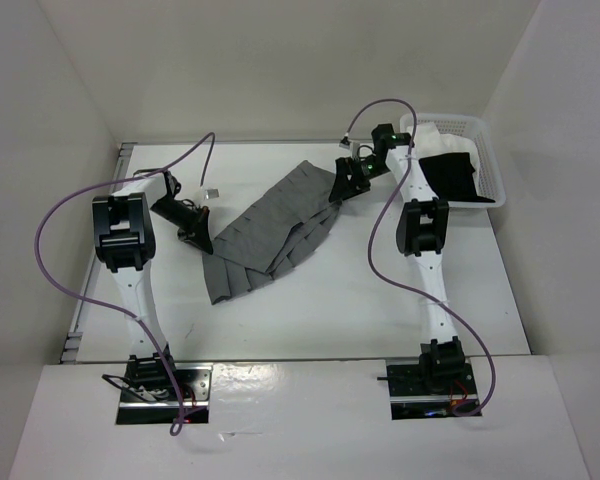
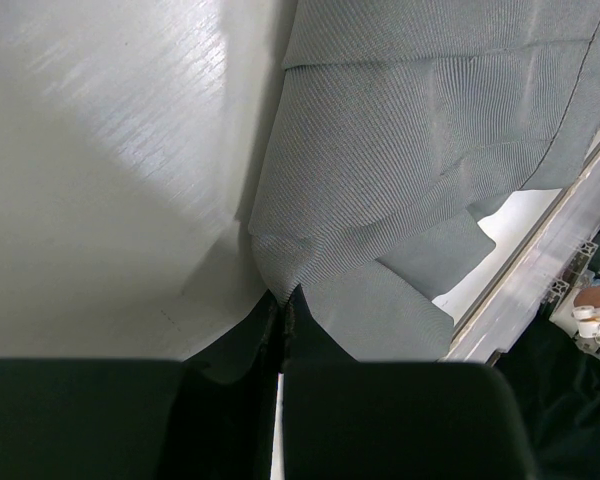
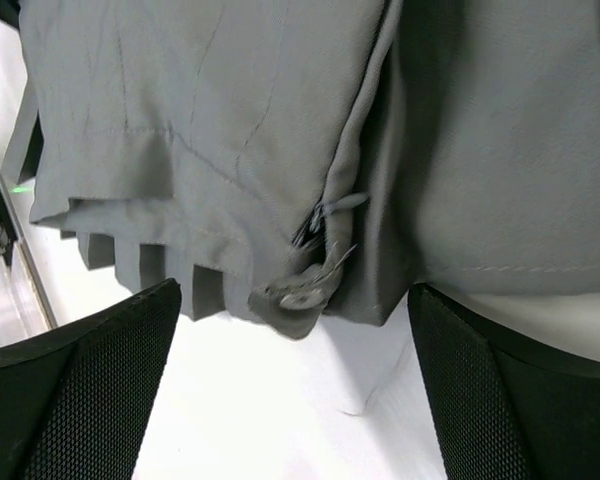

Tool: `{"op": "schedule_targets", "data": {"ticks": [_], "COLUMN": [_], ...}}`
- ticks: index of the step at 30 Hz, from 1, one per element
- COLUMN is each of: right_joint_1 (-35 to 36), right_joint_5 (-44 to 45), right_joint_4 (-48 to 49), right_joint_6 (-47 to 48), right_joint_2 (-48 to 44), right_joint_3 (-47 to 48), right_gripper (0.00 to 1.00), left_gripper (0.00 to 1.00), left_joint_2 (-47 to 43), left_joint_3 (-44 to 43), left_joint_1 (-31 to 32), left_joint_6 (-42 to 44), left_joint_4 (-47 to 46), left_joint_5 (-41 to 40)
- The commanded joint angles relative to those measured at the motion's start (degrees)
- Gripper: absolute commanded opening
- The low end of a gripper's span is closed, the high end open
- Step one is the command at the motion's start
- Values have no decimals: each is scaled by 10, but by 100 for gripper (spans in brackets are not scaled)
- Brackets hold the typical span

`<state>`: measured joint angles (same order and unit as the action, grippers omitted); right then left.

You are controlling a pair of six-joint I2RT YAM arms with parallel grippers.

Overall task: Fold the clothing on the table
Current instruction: Fold the skirt

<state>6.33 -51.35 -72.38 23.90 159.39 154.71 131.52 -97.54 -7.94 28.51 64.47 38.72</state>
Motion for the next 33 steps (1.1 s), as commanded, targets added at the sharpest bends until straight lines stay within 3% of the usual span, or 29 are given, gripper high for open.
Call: {"op": "schedule_targets", "data": {"ticks": [1, 7, 10, 13, 16, 17, 21, 29, 33], "right_joint_1": [-4, -4, -4, 3, 9, 9, 21, 26, 47], "right_joint_5": [10, 10, 5, -1, -1, -1, 12, 92, 191], "right_joint_4": [36, 58, 64, 64, 58, 58, 47, 65, 82], "right_joint_6": [-19, -50, -55, -55, -55, -55, -50, -50, -45], "right_joint_2": [19, 43, 56, 67, 74, 74, 69, -79, -167], "right_joint_3": [43, 70, 81, 88, 93, 98, 98, 46, 1], "right_gripper": [98, 92, 81, 66, 43, 28, 0, 0, 0], "left_gripper": [0, 0, 0, 0, 0, 0, 0, 0, 0], "left_joint_2": [22, 11, 6, 6, 1, 0, -5, -5, 9], "left_joint_3": [-10, 1, 1, 6, 6, 13, 25, 38, 19], "left_joint_1": [1, 1, 1, 1, 1, 1, 1, 1, 1], "left_joint_6": [32, 22, 16, 16, 16, 16, 16, 16, 27], "left_joint_4": [-51, -51, -51, -51, -51, -56, -61, -73, -60], "left_joint_5": [-55, -55, -55, -55, -55, -55, -60, -41, -35]}}
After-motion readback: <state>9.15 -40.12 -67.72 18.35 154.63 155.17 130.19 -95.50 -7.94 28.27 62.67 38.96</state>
